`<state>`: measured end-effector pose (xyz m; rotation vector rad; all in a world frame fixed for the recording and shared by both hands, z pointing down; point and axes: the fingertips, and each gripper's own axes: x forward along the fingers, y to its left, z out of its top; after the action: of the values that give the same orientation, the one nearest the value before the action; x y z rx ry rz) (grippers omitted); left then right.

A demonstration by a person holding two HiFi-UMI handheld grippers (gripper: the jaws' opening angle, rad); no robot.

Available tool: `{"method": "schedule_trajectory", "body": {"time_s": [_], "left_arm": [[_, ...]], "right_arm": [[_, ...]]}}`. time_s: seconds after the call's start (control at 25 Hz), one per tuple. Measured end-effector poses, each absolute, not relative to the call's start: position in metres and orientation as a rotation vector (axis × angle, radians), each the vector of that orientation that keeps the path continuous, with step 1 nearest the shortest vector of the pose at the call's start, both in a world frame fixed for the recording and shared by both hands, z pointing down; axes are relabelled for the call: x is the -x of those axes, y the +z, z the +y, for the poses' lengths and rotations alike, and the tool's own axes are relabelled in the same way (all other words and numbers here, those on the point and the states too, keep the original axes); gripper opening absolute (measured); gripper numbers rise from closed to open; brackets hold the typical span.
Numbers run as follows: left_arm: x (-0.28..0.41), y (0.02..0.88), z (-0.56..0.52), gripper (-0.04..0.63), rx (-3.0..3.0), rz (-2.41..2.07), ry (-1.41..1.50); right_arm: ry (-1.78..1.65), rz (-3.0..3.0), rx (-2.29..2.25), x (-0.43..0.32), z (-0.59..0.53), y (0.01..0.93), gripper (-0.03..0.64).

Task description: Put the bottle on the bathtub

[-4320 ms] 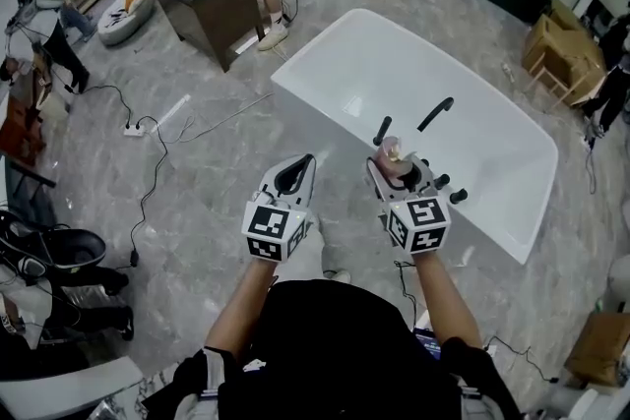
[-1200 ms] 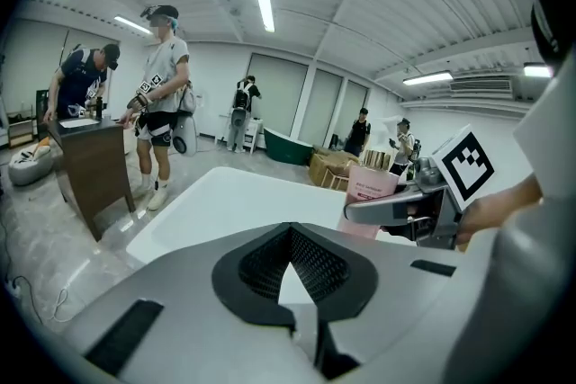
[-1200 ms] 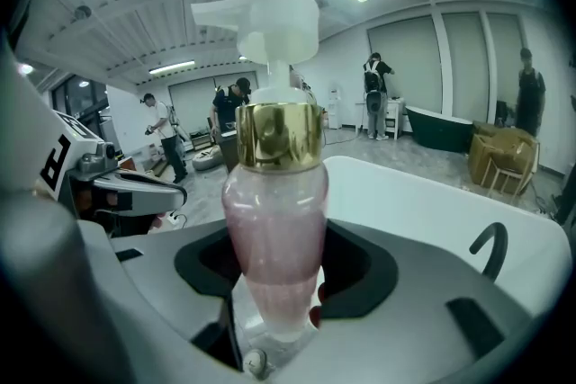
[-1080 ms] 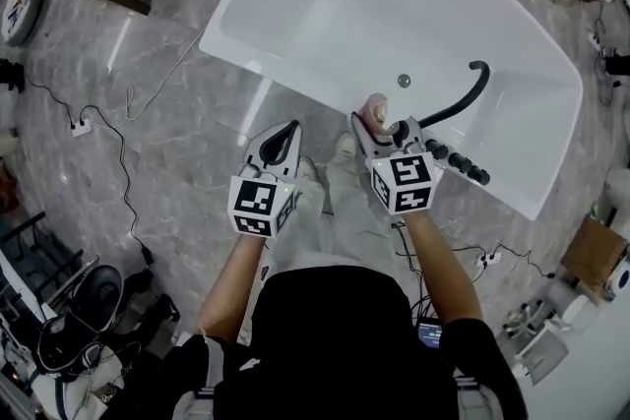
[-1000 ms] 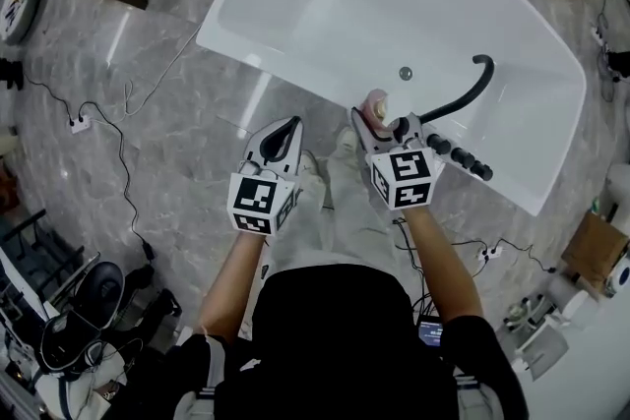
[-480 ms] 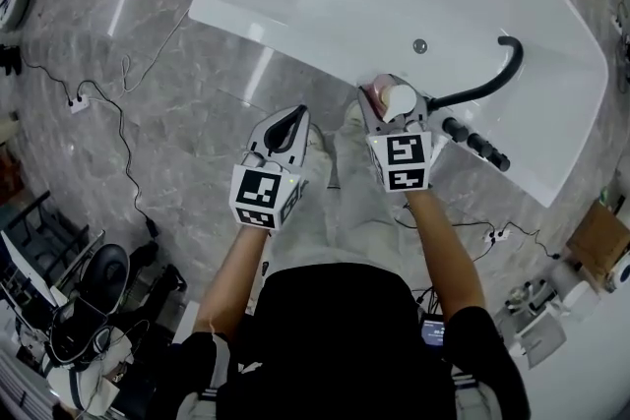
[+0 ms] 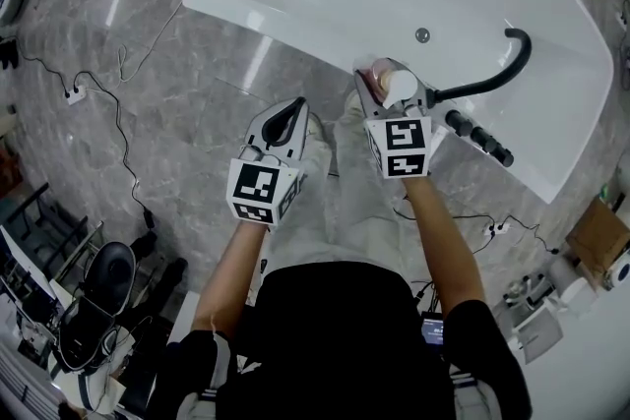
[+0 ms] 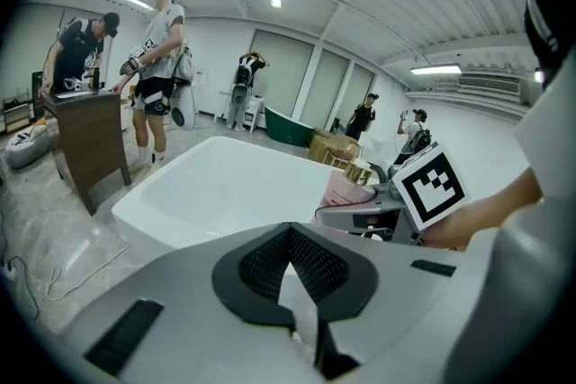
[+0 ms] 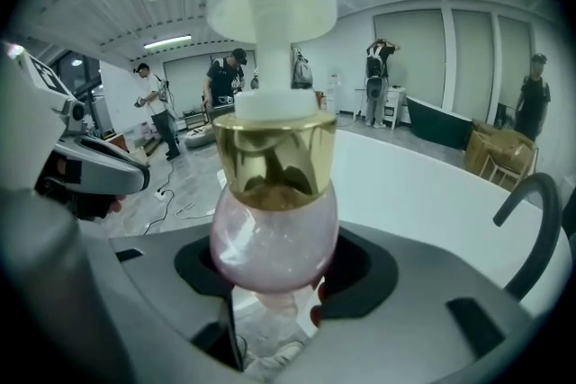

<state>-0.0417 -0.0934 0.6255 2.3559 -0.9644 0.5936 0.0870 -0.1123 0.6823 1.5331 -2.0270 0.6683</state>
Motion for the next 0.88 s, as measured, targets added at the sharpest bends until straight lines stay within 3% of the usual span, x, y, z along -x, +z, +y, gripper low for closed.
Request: {"method": "schedule_trajectory", "body": {"time_s": [0.88], "left_arm": [[0.055,0.659,-0.09,0.012,-2.294,-0.994,0.617]], "right_arm": [[0.653,-2.004,-1.553,-0.077,-0.134,0.72,0.236]]}}
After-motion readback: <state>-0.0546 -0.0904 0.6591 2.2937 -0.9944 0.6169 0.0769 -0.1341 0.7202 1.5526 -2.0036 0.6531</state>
